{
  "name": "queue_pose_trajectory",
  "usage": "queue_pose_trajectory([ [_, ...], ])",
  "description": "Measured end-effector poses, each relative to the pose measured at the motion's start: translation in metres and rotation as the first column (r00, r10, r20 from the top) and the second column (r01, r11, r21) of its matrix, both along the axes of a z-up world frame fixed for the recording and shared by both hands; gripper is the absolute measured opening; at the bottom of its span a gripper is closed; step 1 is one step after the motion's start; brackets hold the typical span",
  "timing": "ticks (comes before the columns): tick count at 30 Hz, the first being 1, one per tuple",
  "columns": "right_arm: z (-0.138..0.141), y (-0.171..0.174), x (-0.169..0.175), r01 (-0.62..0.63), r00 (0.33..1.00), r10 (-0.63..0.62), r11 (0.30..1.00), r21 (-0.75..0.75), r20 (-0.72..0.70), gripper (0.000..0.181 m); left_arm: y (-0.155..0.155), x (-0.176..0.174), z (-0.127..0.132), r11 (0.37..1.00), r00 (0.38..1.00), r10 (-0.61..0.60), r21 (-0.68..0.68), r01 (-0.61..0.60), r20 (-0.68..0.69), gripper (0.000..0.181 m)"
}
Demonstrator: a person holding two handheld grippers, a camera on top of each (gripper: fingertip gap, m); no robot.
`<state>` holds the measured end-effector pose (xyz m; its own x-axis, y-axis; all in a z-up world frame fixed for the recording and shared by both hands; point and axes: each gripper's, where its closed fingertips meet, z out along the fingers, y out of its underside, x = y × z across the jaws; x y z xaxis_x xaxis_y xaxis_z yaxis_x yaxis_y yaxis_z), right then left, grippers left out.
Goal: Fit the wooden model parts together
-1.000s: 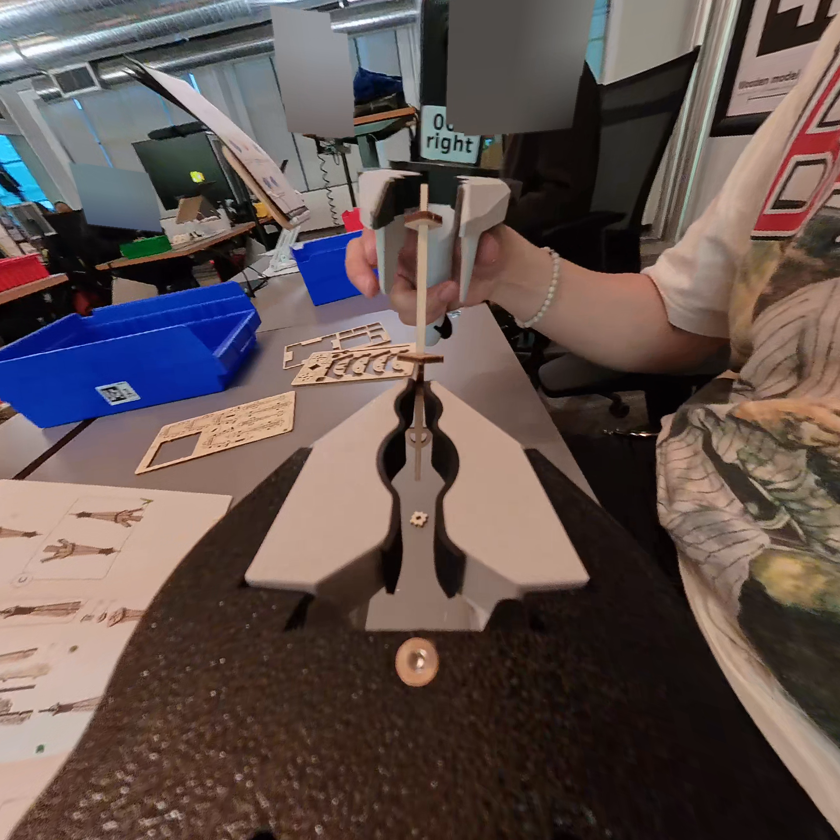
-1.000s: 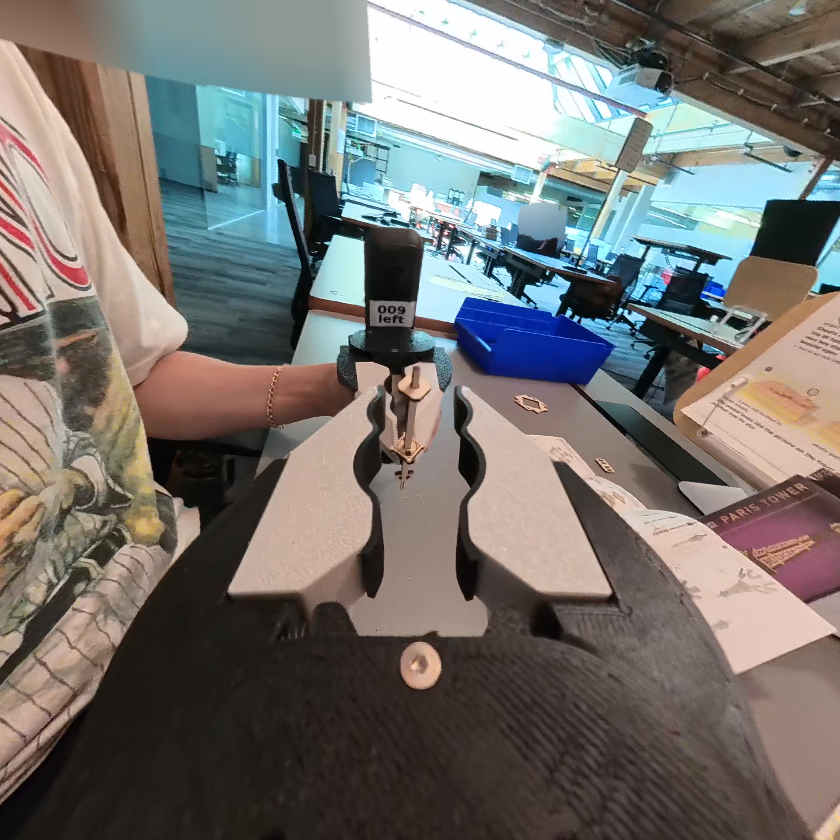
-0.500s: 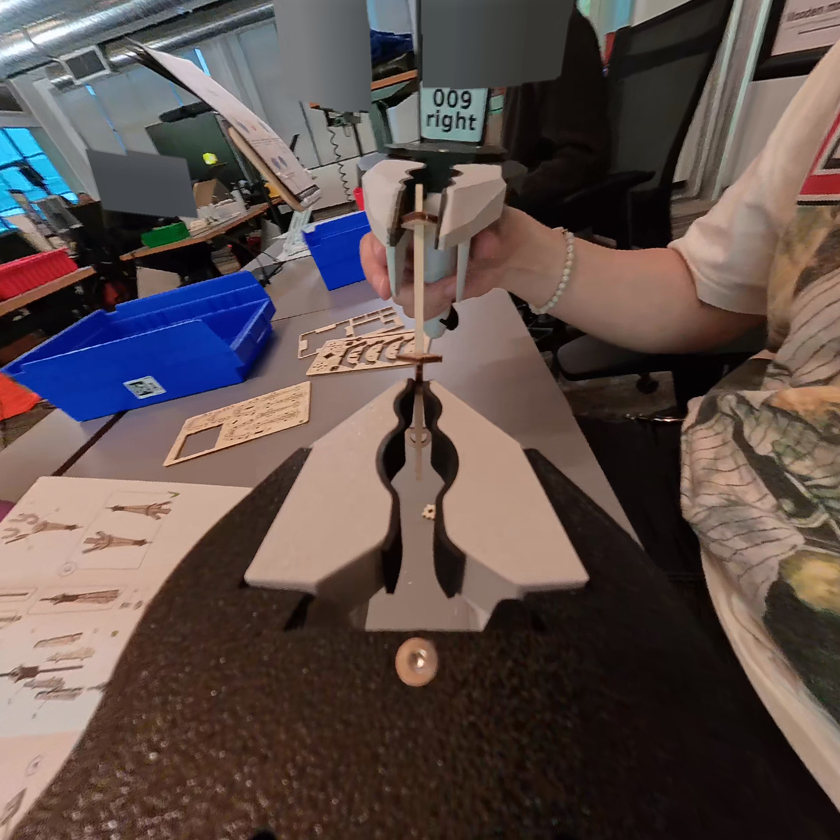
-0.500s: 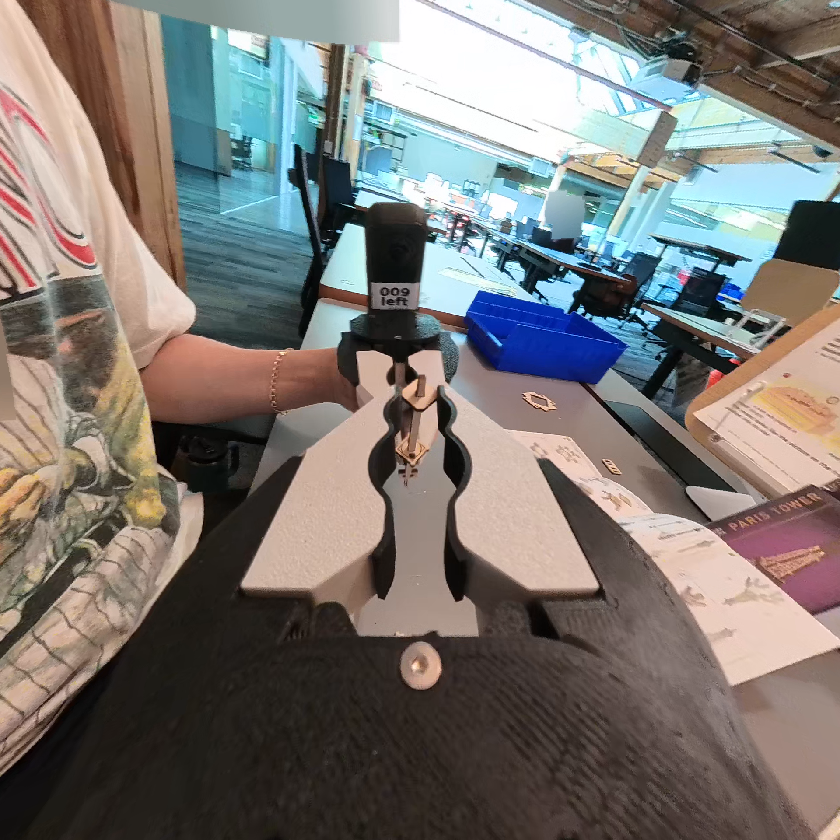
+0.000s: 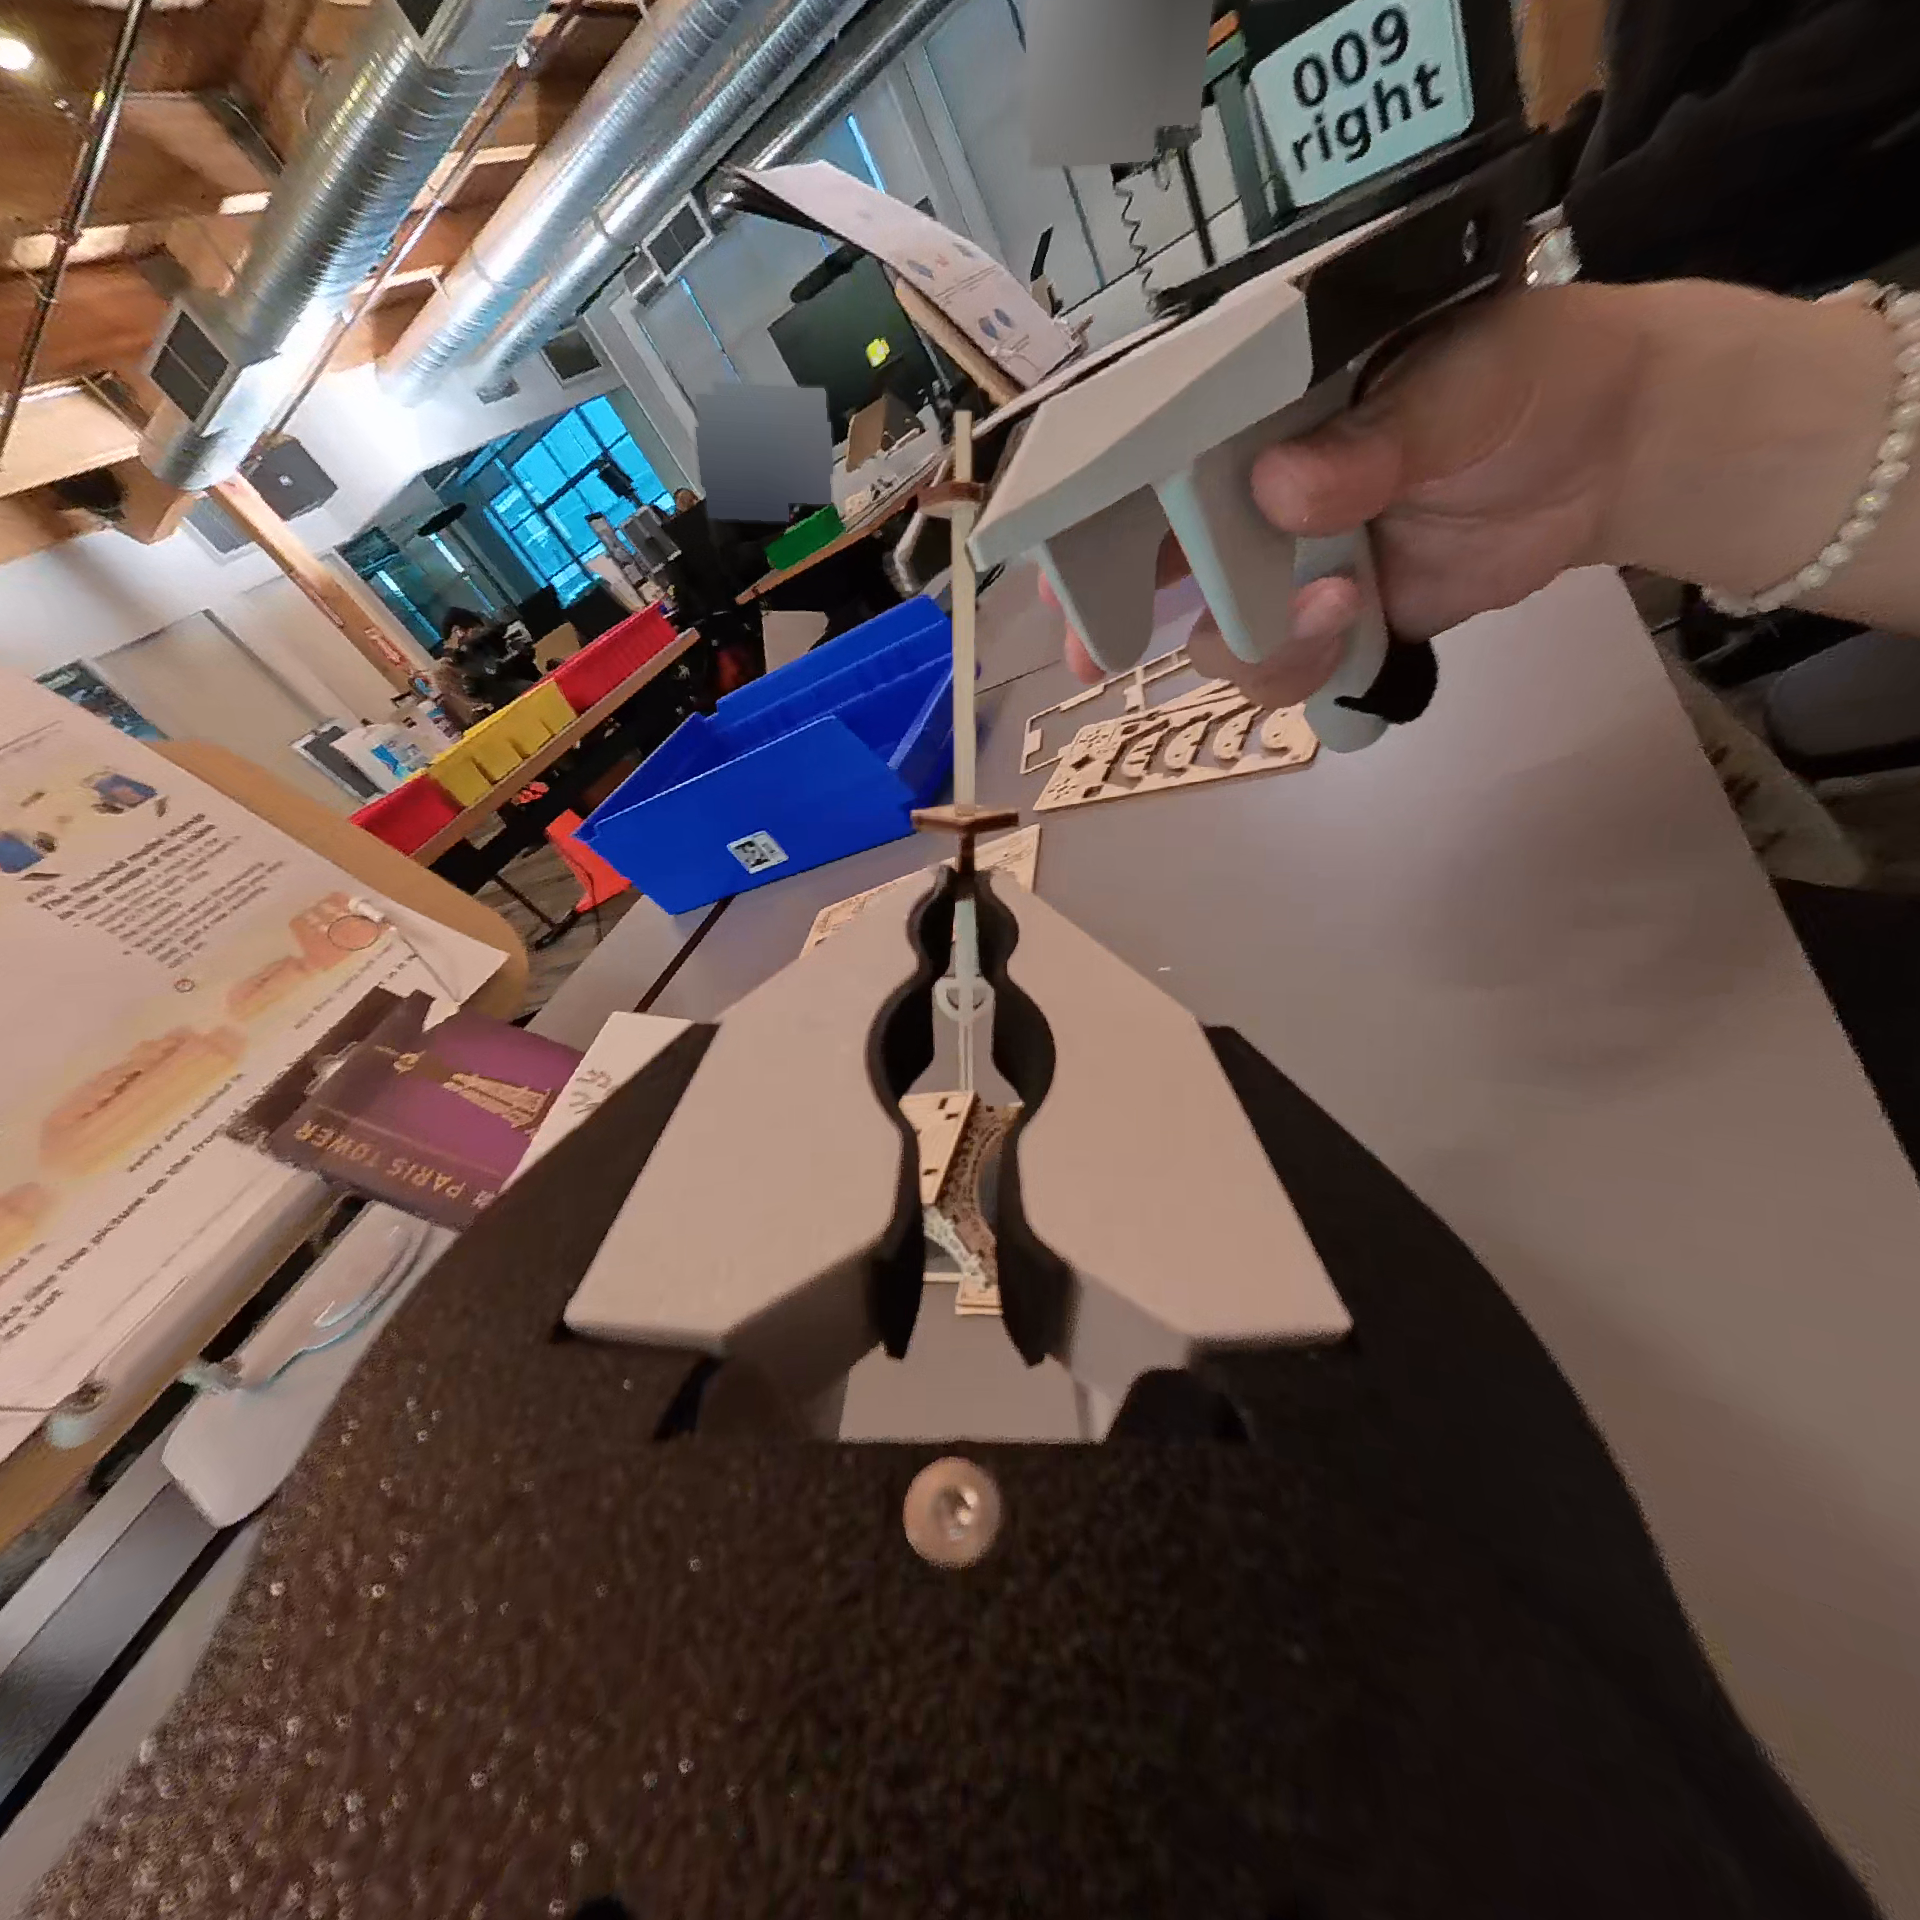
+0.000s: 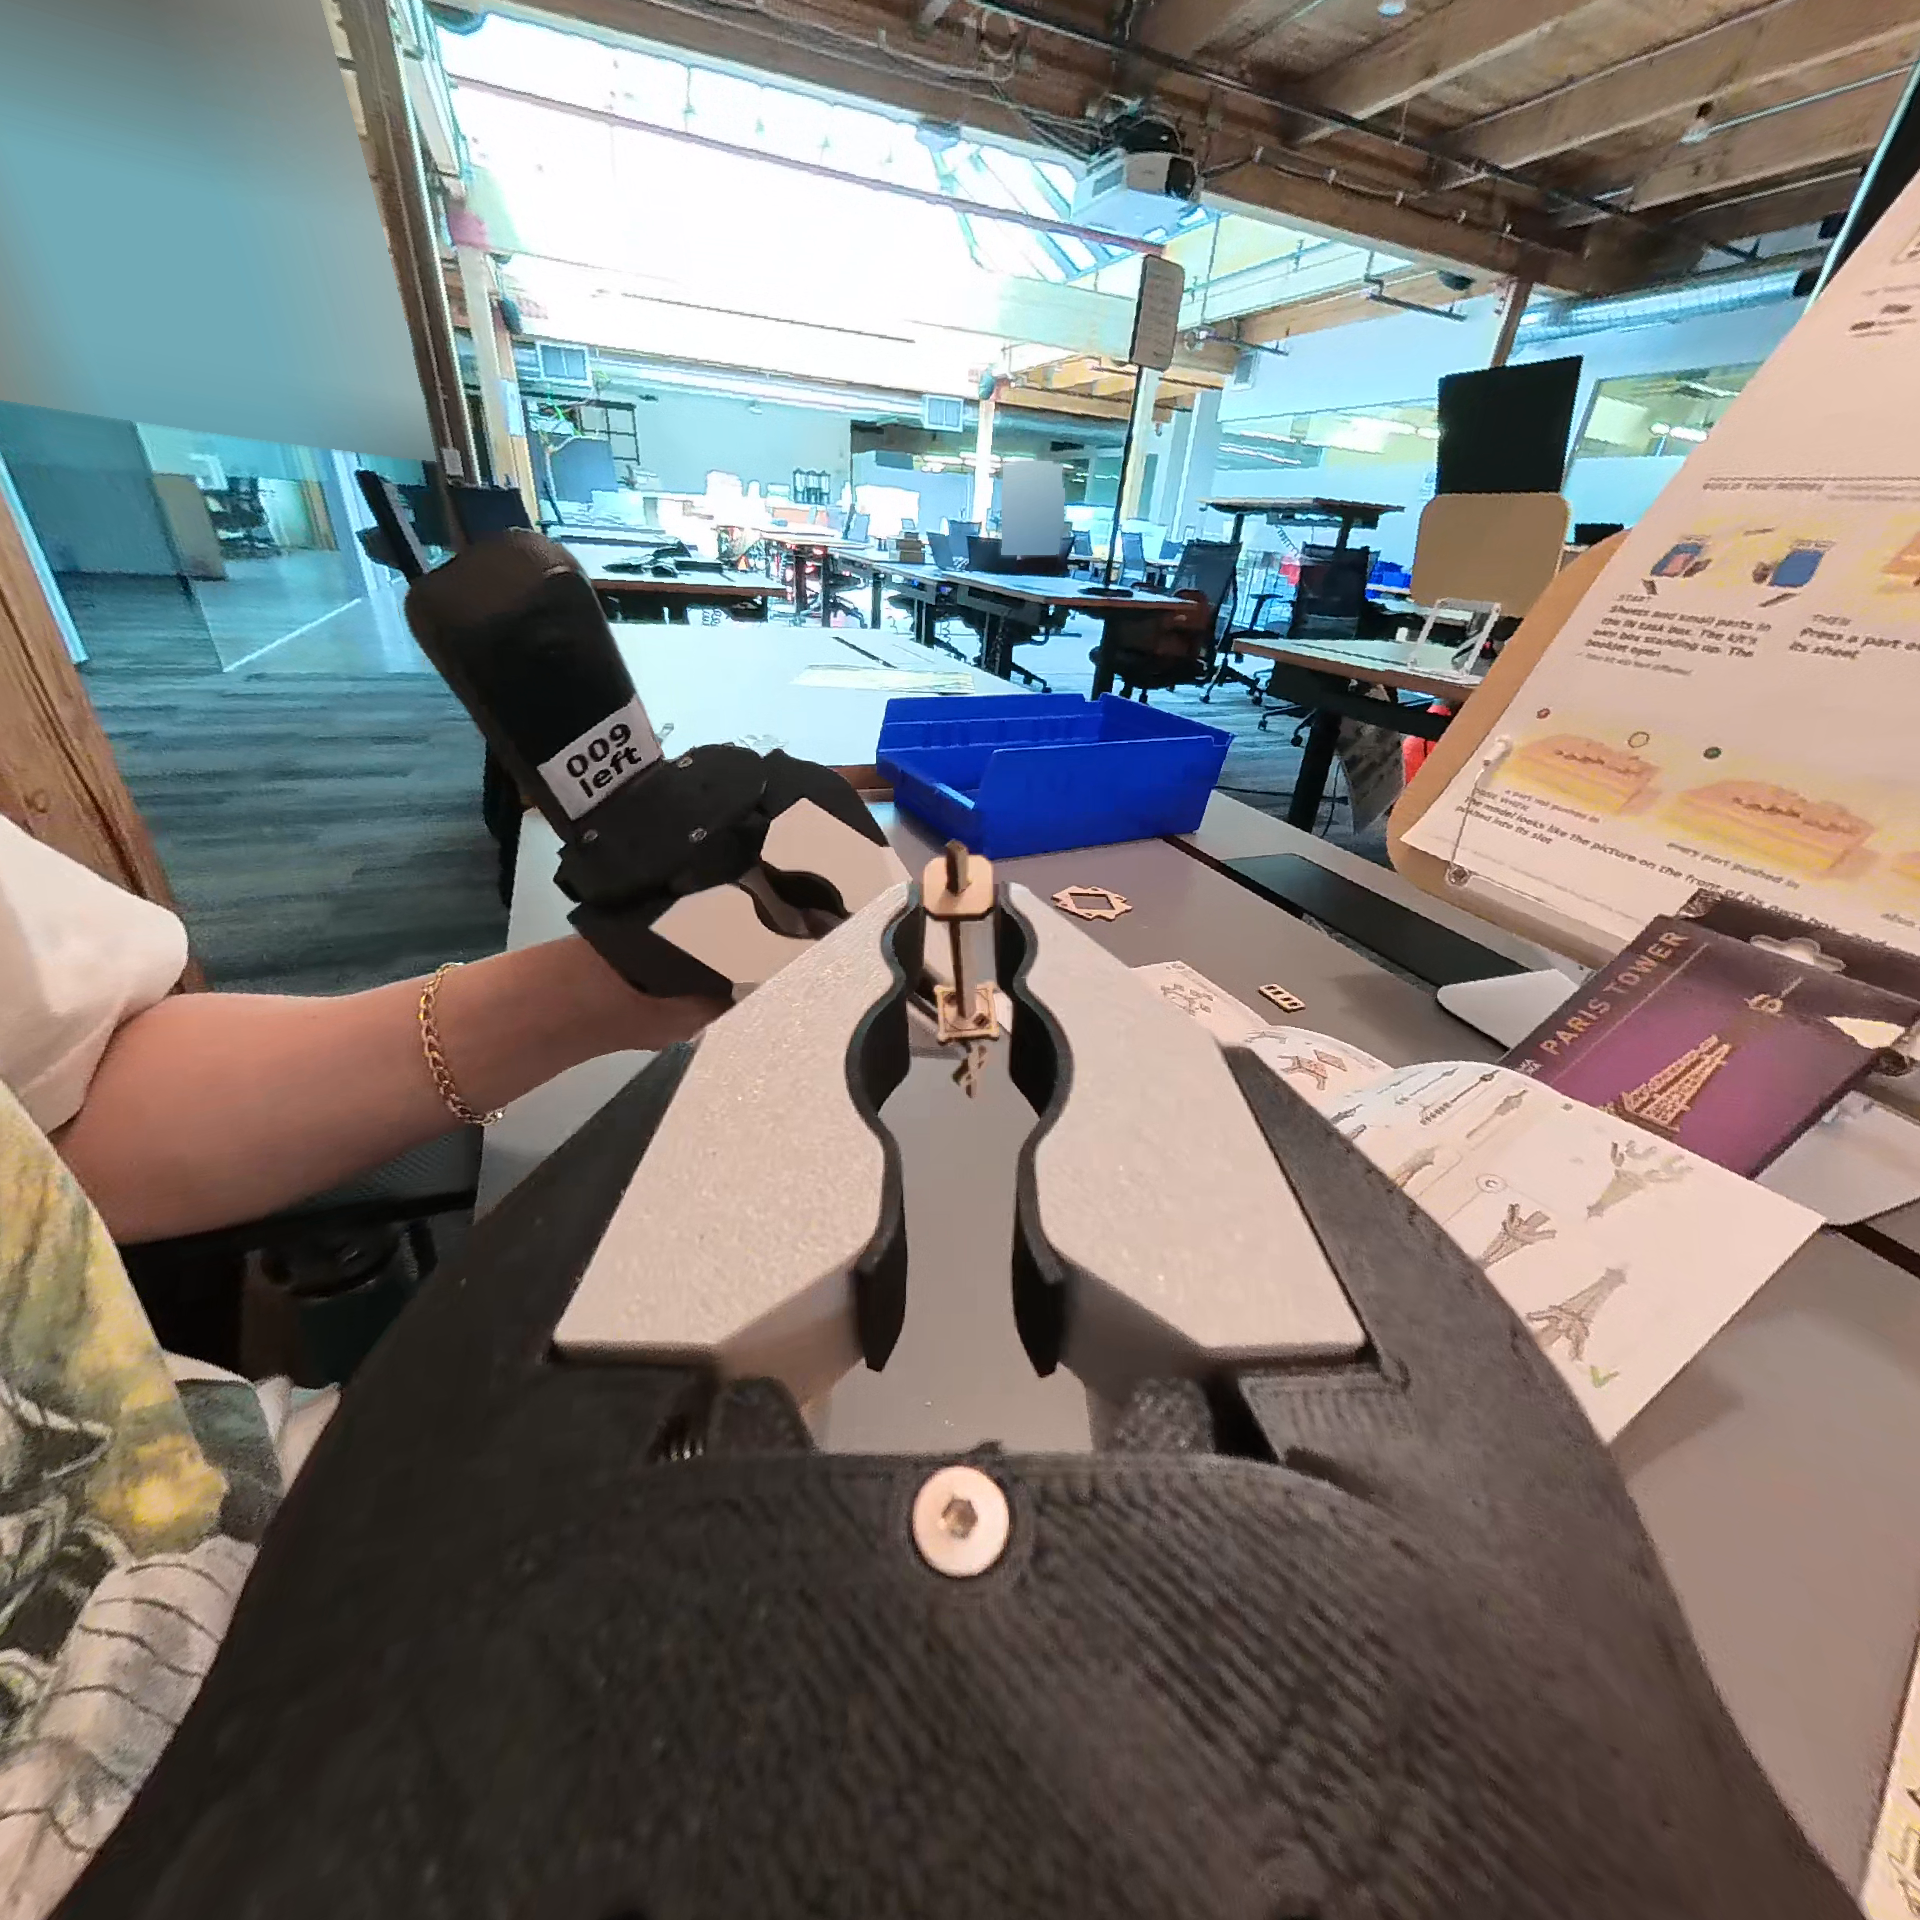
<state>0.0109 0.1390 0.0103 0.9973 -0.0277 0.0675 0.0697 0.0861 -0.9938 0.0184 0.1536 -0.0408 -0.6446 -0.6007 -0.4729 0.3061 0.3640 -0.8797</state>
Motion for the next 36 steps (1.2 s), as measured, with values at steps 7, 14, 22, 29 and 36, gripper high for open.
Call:
queue_pose_trajectory([
  [7, -0.005, -0.018, -0.021, -0.152, 0.957, 0.164, 0.986, -0.068, 0.239, 0.023, -0.009, -0.016, -0.009, 0.987, 0.980, -0.158, -0.030, 0.155, -0.124, 0.000],
  [14, -0.009, -0.024, -0.029, -0.217, 0.935, 0.232, 0.972, -0.085, 0.268, 0.017, -0.024, -0.029, -0.021, 0.965, 0.943, -0.260, -0.012, 0.264, -0.209, 0.001],
  [22, -0.017, -0.026, -0.031, -0.239, 0.926, 0.265, 0.963, -0.124, 0.268, 0.012, -0.026, -0.029, -0.027, 0.960, 0.926, -0.275, -0.026, 0.278, -0.258, 0.001],
  [29, -0.018, -0.025, -0.025, -0.233, 0.939, 0.255, 0.965, -0.123, 0.228, 0.012, -0.025, -0.029, -0.028, 0.953, 0.892, -0.302, -0.097, 0.286, -0.336, 0.001],
  [36, -0.015, -0.014, -0.021, -0.183, 0.964, 0.199, 0.977, -0.105, 0.174, 0.012, -0.019, -0.022, -0.027, 0.970, 0.926, -0.243, -0.053, 0.238, -0.289, 0.000],
])
